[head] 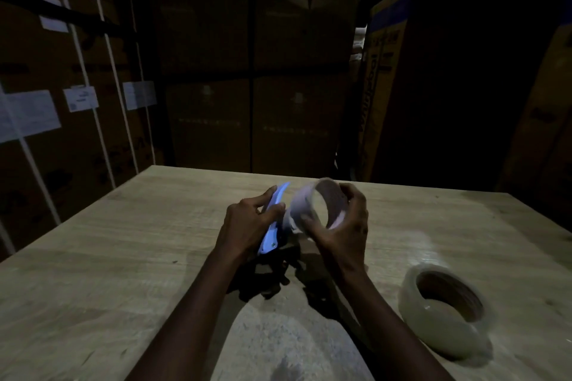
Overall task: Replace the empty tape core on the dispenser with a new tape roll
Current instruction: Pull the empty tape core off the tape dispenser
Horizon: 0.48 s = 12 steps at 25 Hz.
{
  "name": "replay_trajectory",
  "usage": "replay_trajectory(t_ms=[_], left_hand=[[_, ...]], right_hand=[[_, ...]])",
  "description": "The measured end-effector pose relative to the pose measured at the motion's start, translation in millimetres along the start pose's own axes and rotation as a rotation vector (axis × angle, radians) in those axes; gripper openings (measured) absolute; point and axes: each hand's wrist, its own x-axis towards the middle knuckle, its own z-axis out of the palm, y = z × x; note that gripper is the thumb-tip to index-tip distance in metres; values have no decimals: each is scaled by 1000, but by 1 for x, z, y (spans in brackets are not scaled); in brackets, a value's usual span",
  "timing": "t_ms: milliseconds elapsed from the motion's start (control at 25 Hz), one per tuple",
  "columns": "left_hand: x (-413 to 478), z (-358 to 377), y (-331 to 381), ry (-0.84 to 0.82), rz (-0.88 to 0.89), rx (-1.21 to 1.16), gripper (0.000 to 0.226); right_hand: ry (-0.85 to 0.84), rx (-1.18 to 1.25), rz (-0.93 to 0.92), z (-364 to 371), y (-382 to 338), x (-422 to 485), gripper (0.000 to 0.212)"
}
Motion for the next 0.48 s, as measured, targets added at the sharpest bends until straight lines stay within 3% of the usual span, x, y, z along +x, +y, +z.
replay_trajectory(t_ms=[200, 320, 480], left_hand=[[-3, 2, -5, 6, -61, 16, 45], [-3, 6, -7, -20, -66, 20, 46], [1, 6, -13, -96, -96, -25, 38]], right_hand=[[-30, 927, 496, -8, -8, 8, 68], [12, 1185, 800, -8, -11, 6, 60], [177, 1269, 857, -4, -5, 10, 64]])
